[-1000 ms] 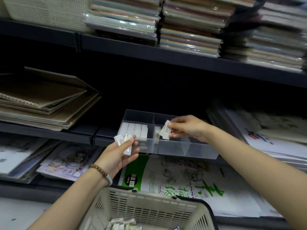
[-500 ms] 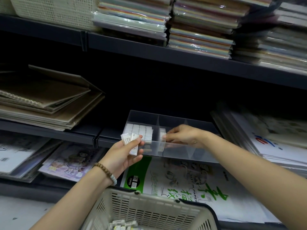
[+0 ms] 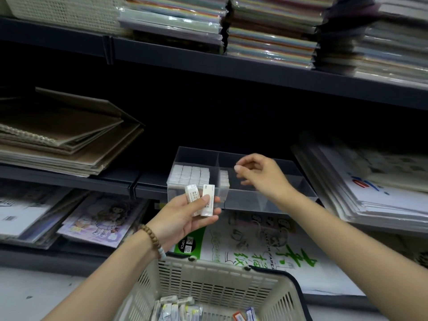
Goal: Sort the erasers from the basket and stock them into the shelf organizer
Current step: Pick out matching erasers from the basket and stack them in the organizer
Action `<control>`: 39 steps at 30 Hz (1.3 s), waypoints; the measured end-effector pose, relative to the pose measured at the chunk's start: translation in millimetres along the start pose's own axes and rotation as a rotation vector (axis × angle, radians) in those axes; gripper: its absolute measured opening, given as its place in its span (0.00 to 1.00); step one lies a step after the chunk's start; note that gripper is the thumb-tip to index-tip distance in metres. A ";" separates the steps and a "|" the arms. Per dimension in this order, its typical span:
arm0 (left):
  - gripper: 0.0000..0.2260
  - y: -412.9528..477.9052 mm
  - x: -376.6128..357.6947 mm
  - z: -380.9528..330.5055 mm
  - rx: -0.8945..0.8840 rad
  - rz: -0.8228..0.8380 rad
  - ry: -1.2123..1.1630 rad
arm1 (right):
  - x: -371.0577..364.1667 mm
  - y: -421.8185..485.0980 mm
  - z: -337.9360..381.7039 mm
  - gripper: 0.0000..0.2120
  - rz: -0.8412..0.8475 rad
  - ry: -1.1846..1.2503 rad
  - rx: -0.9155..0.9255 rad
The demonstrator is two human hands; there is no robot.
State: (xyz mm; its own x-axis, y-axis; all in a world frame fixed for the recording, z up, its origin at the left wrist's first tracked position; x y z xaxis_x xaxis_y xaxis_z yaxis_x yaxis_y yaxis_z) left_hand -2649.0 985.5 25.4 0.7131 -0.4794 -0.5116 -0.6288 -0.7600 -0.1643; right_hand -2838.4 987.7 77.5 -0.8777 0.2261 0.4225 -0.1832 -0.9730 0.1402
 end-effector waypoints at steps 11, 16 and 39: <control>0.11 -4.9 -24.7 34.4 0.154 0.127 0.079 | -19.7 -83.3 -37.6 0.09 0.210 0.425 -0.243; 0.09 -1.0 -14.4 35.2 0.156 0.020 0.193 | -9.5 -86.8 -49.5 0.08 0.176 0.763 -0.272; 0.15 2.3 -19.2 53.8 0.174 0.121 0.429 | -13.4 -88.1 -54.7 0.10 0.272 0.451 -0.261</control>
State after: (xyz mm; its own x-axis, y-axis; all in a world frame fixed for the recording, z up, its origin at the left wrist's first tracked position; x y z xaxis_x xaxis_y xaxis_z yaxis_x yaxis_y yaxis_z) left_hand -2680.8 1016.5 -10.6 0.6721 -0.7255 -0.1478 -0.7317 -0.6203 -0.2825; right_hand -2834.7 1067.9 10.5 -0.9996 -0.0192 -0.0186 0.0220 -0.9854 -0.1691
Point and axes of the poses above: each hand's wrist, its own y-axis towards the middle knuckle, its own x-axis out of the back of the hand, z = x × y, the point moved 3 cm from there along y, towards the middle knuckle, and after that the axes turned 4 degrees about z, right-handed, at the moved point
